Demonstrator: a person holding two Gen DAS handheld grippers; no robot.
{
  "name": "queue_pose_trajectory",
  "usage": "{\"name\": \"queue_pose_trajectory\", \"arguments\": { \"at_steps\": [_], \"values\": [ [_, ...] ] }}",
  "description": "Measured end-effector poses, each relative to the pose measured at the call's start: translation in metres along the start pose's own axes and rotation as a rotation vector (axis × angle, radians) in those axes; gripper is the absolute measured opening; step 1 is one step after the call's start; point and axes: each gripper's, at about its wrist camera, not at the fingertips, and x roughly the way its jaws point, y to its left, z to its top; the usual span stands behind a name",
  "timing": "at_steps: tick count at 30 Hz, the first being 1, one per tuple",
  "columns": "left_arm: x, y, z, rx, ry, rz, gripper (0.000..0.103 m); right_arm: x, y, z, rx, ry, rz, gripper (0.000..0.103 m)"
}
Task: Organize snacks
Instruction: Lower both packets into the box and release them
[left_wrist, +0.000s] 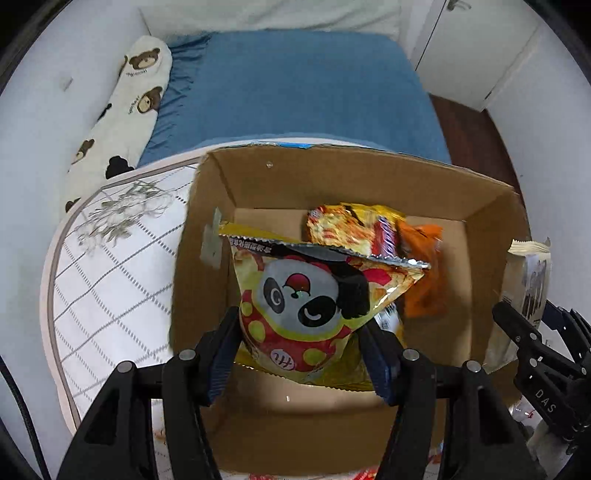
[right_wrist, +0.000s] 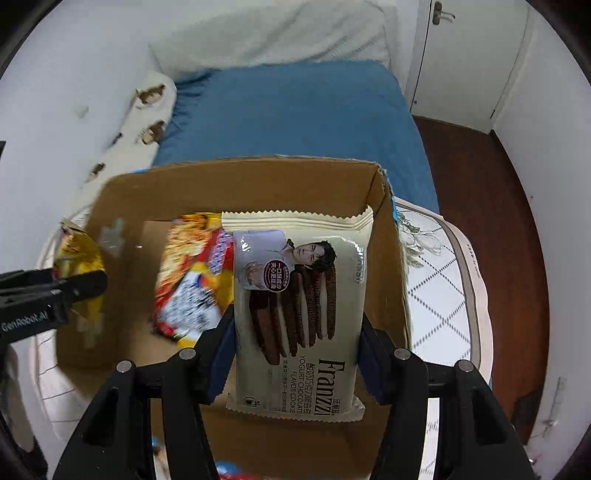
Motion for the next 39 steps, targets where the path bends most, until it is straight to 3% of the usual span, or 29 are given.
{"name": "queue_pose_trajectory", "arguments": {
  "at_steps": [9, 10, 12, 13, 16, 30, 39],
  "values": [
    [0.038, 0.000, 0.032, 0.028, 0.052, 0.067, 0.060, 0.042, -0.013, 0.025, 0.034, 0.049, -0.035, 0.062],
    [0.040, 0.000, 0.035, 0.027, 0.044, 0.070, 0.062, 0.047, -0.016, 0.030, 0.044, 0.070, -0.031, 0.067],
    [0.042, 0.001, 0.040, 0.022, 0.024, 0.061, 0.083, 0.052, -0.019, 0.035, 0.051, 0.085, -0.019, 0.077],
    [0.043, 0.001, 0.041, 0.017, 0.025, 0.050, 0.088, 0.054, -0.019, 0.038, 0.054, 0.086, -0.020, 0.084],
    [0.044, 0.002, 0.046, 0.002, 0.030, 0.020, 0.092, 0.054, -0.015, 0.042, 0.031, 0.072, -0.054, 0.097],
    [0.021, -0.006, 0.019, -0.010, -0.012, -0.031, 0.092, 0.039, -0.017, 0.023, 0.067, 0.088, -0.021, 0.097],
    [-0.030, -0.007, -0.017, -0.003, -0.122, -0.044, 0.092, -0.011, -0.004, -0.005, 0.059, 0.003, -0.009, 0.097]
  ]
}}
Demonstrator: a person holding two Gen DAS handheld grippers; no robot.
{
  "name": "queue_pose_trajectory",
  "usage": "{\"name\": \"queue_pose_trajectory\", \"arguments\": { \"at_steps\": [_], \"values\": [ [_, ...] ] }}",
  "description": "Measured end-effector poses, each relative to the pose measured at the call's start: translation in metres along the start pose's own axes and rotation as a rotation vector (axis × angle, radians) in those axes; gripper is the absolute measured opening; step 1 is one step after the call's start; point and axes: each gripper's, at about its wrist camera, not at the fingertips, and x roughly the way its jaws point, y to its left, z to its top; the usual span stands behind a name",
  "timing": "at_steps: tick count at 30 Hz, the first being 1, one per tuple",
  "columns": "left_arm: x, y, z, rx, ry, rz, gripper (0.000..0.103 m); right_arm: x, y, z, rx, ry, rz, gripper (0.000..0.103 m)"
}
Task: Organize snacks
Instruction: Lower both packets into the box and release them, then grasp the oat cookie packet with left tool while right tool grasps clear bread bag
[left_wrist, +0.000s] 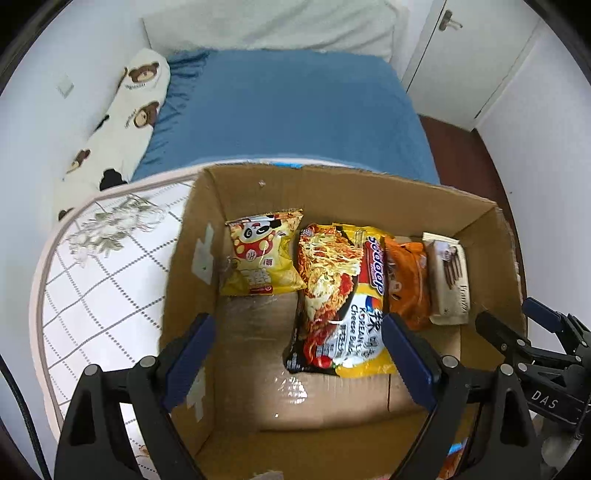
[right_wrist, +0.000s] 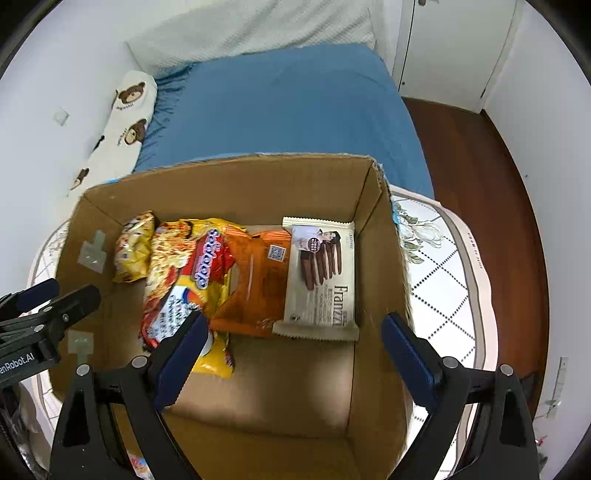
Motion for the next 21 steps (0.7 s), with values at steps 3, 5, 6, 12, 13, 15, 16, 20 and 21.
{"name": "queue_pose_trajectory", "arguments": {
  "at_steps": [3, 5, 6, 12, 13, 15, 16, 20, 21],
  "values": [
    [-0.020, 0.000, -0.012, 0.003, -0.035, -0.005, 0.092, -0.018, 0.006, -0.011, -0.010, -0.031, 0.002, 0.097],
    [-0.032, 0.001, -0.017, 0.006, -0.056, -0.004, 0.092, -0.032, 0.010, -0.020, -0.019, -0.052, 0.004, 0.097],
    [-0.039, 0.001, -0.022, 0.011, -0.069, -0.005, 0.092, -0.039, 0.011, -0.024, -0.022, -0.060, 0.007, 0.097],
    [-0.079, -0.002, -0.048, 0.022, -0.121, -0.029, 0.092, -0.084, 0.018, -0.052, -0.024, -0.117, 0.045, 0.097],
    [-0.084, -0.003, -0.053, 0.024, -0.129, -0.033, 0.092, -0.093, 0.020, -0.060, -0.021, -0.127, 0.057, 0.097],
    [-0.095, -0.004, -0.063, 0.026, -0.141, -0.040, 0.092, -0.104, 0.020, -0.069, -0.013, -0.138, 0.076, 0.097],
    [-0.098, -0.004, -0.068, 0.027, -0.143, -0.043, 0.092, -0.109, 0.021, -0.075, -0.007, -0.141, 0.088, 0.097],
    [-0.108, -0.002, -0.096, 0.026, -0.142, -0.045, 0.092, -0.121, 0.022, -0.105, 0.018, -0.139, 0.129, 0.097],
    [-0.108, -0.001, -0.105, 0.027, -0.139, -0.042, 0.092, -0.121, 0.021, -0.112, 0.025, -0.133, 0.138, 0.097]
  ]
}}
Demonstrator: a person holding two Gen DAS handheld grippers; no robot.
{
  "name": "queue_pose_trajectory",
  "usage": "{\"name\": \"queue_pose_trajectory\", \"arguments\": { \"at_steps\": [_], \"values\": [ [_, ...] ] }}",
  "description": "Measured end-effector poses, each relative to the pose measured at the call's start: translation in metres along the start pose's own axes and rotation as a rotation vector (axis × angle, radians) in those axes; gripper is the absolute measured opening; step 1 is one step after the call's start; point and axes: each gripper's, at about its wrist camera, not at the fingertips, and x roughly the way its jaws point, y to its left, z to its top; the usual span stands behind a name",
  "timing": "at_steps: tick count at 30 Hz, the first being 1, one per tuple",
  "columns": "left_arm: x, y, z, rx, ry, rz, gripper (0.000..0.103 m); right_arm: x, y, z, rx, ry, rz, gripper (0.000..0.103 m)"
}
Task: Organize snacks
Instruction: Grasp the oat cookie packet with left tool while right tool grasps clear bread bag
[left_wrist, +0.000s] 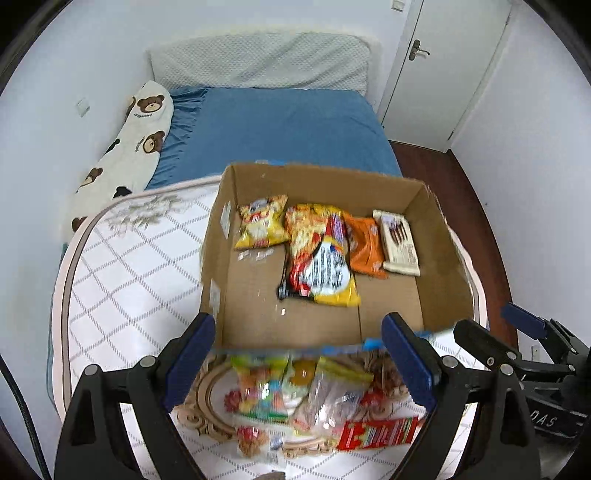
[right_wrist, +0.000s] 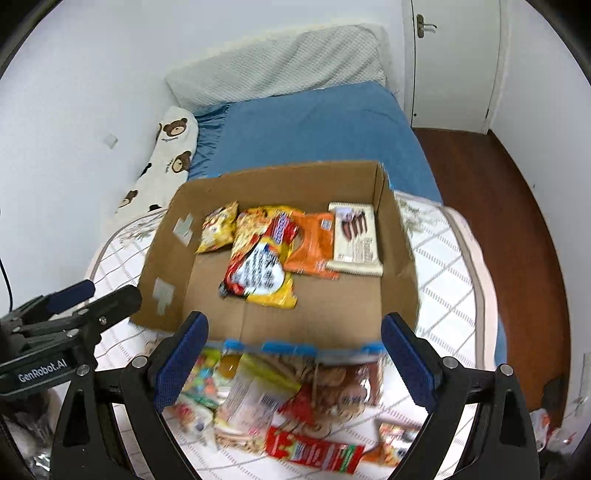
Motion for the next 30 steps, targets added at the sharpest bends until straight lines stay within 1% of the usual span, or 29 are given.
{"name": "queue_pose_trajectory", "arguments": {
  "at_steps": [3, 6, 8, 9, 12, 13, 14, 15, 17, 19, 20, 21, 22, 24, 26, 28, 30],
  "values": [
    [0.002, 0.006, -0.030, -0.003, 0.022, 0.024, 0.092, 0.005, -0.003, -0.027, 0.032, 0.040, 0.028, 0.097],
    [0.019, 0.012, -0.066, 0.013, 0.085, 0.053, 0.092, 0.020, -0.006, -0.057, 0.064, 0.100, 0.052, 0.097],
    [0.037, 0.017, -0.091, 0.042, 0.143, 0.097, 0.092, 0.036, -0.009, -0.079, 0.096, 0.150, 0.066, 0.097],
    [0.052, 0.021, -0.107, 0.050, 0.198, 0.101, 0.092, 0.045, -0.012, -0.090, 0.119, 0.177, 0.077, 0.097],
    [0.089, 0.032, -0.142, 0.045, 0.331, 0.091, 0.092, 0.070, -0.015, -0.118, 0.161, 0.252, 0.108, 0.097],
    [0.098, 0.032, -0.149, 0.049, 0.358, 0.089, 0.092, 0.080, -0.015, -0.129, 0.175, 0.277, 0.111, 0.097],
    [0.111, 0.032, -0.157, 0.057, 0.397, 0.094, 0.092, 0.087, -0.015, -0.135, 0.185, 0.292, 0.118, 0.097],
    [0.122, 0.032, -0.161, 0.062, 0.419, 0.092, 0.092, 0.093, -0.014, -0.141, 0.196, 0.307, 0.128, 0.097],
    [0.139, 0.031, -0.164, 0.074, 0.445, 0.102, 0.092, 0.106, -0.011, -0.151, 0.217, 0.335, 0.148, 0.097],
    [0.154, 0.033, -0.164, 0.059, 0.457, 0.095, 0.090, 0.115, -0.006, -0.156, 0.215, 0.343, 0.153, 0.097],
    [0.158, 0.036, -0.163, 0.036, 0.457, 0.088, 0.078, 0.119, -0.002, -0.158, 0.209, 0.341, 0.149, 0.097],
    [0.162, 0.042, -0.163, -0.005, 0.466, 0.074, 0.061, 0.122, 0.001, -0.158, 0.206, 0.341, 0.146, 0.097],
    [0.164, 0.047, -0.163, -0.034, 0.471, 0.068, 0.058, 0.126, 0.004, -0.158, 0.205, 0.341, 0.148, 0.097],
    [0.163, 0.059, -0.163, -0.099, 0.456, 0.065, 0.056, 0.135, 0.012, -0.155, 0.209, 0.338, 0.144, 0.097],
    [0.160, 0.071, -0.166, -0.151, 0.449, 0.085, 0.056, 0.147, 0.018, -0.151, 0.229, 0.343, 0.140, 0.097],
    [0.160, 0.080, -0.169, -0.188, 0.453, 0.092, 0.056, 0.159, 0.025, -0.148, 0.249, 0.354, 0.129, 0.097],
    [0.161, 0.087, -0.173, -0.212, 0.462, 0.098, 0.056, 0.172, 0.035, -0.143, 0.240, 0.371, 0.105, 0.097]
  ]
}}
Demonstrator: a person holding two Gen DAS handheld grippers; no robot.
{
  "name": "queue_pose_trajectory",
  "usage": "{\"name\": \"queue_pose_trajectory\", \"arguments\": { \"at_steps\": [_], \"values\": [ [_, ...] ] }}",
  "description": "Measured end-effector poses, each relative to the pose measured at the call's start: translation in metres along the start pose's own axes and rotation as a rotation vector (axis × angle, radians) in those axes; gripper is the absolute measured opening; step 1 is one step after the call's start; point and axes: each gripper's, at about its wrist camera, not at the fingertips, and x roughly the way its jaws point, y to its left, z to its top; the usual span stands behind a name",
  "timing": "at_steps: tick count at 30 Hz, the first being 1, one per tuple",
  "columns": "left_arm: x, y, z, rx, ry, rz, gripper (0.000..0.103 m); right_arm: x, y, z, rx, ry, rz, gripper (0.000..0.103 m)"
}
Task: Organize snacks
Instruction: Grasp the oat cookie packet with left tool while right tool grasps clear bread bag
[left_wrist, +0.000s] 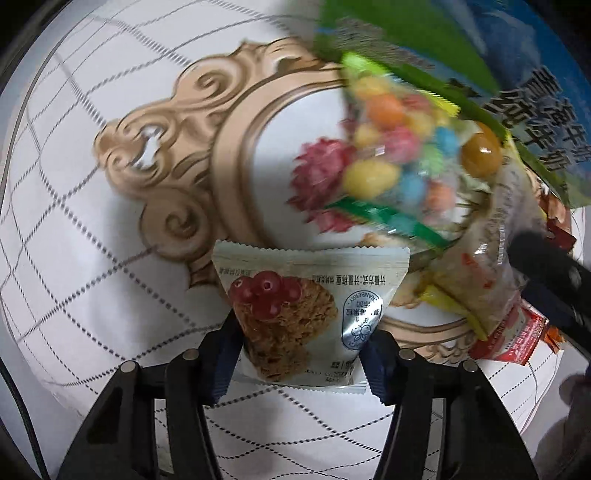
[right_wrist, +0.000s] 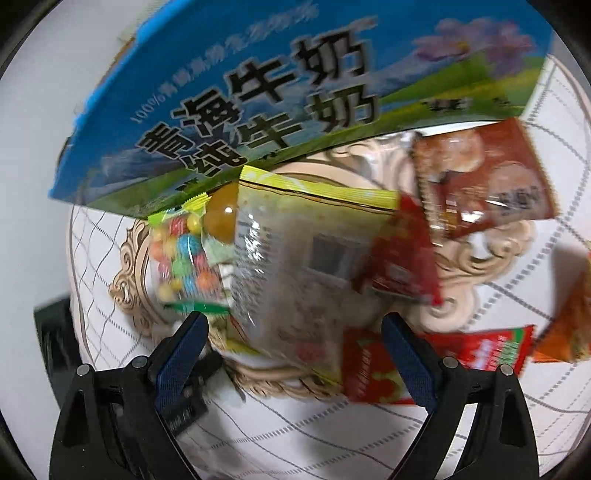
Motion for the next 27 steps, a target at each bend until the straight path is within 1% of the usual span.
{"name": "queue_pose_trajectory", "arguments": {
  "at_steps": [1, 3, 4, 5, 6, 7, 9, 10, 12, 13, 17, 19, 21, 23, 24, 25, 27],
  "values": [
    [0.001, 0.001, 0.000, -0.006, 0.003, 0.000, 0.056, 0.009, 0.005, 0.003, 0.005, 0.015, -0.025, 0.097],
    [0.003, 0.003, 0.000, -0.015, 0.008, 0.001, 0.056, 0.019, 0.010, 0.007, 0.026, 0.030, -0.026, 0.097],
    [0.003, 0.004, 0.001, -0.019, 0.007, 0.002, 0.056, 0.023, 0.012, 0.008, 0.029, 0.028, -0.044, 0.095],
    [0.003, 0.005, 0.002, -0.023, 0.008, 0.002, 0.056, 0.026, 0.016, 0.009, 0.020, 0.016, -0.065, 0.092],
    [0.003, 0.004, 0.003, -0.026, 0.009, 0.001, 0.056, 0.026, 0.017, 0.008, 0.001, 0.007, -0.079, 0.083],
    [0.003, 0.004, 0.002, -0.026, 0.009, -0.001, 0.056, 0.027, 0.021, 0.008, -0.031, 0.005, -0.103, 0.074],
    [0.003, 0.003, 0.003, -0.024, 0.009, -0.004, 0.056, 0.028, 0.027, 0.004, -0.104, 0.008, -0.121, 0.068],
    [0.004, 0.010, -0.001, -0.024, 0.009, -0.006, 0.056, 0.028, 0.030, -0.001, -0.160, 0.018, -0.129, 0.064],
    [0.006, 0.007, -0.004, -0.020, 0.010, -0.008, 0.056, 0.028, 0.033, -0.009, -0.241, 0.039, -0.153, 0.060],
    [0.009, 0.006, -0.017, -0.016, 0.012, -0.009, 0.056, 0.028, 0.036, -0.016, -0.300, 0.057, -0.166, 0.059],
    [0.014, 0.001, -0.037, 0.019, 0.031, -0.012, 0.056, 0.032, 0.038, -0.047, -0.461, 0.133, -0.216, 0.057],
    [0.018, -0.002, -0.046, 0.032, 0.036, -0.012, 0.056, 0.038, 0.036, -0.060, -0.480, 0.179, -0.240, 0.057],
    [0.023, -0.005, -0.049, 0.042, 0.031, 0.002, 0.057, 0.042, 0.032, -0.064, -0.449, 0.182, -0.234, 0.061],
    [0.027, -0.006, -0.050, 0.045, 0.030, 0.014, 0.058, 0.046, 0.029, -0.063, -0.388, 0.160, -0.212, 0.068],
    [0.029, -0.007, -0.050, 0.047, 0.032, 0.019, 0.058, 0.047, 0.023, -0.063, -0.361, 0.148, -0.205, 0.074],
    [0.030, -0.008, -0.050, 0.047, 0.033, 0.022, 0.058, 0.049, 0.024, -0.064, -0.325, 0.122, -0.212, 0.075],
    [0.032, -0.005, -0.054, 0.045, 0.028, 0.024, 0.058, 0.052, 0.027, -0.067, -0.315, 0.076, -0.242, 0.074]
  ]
}}
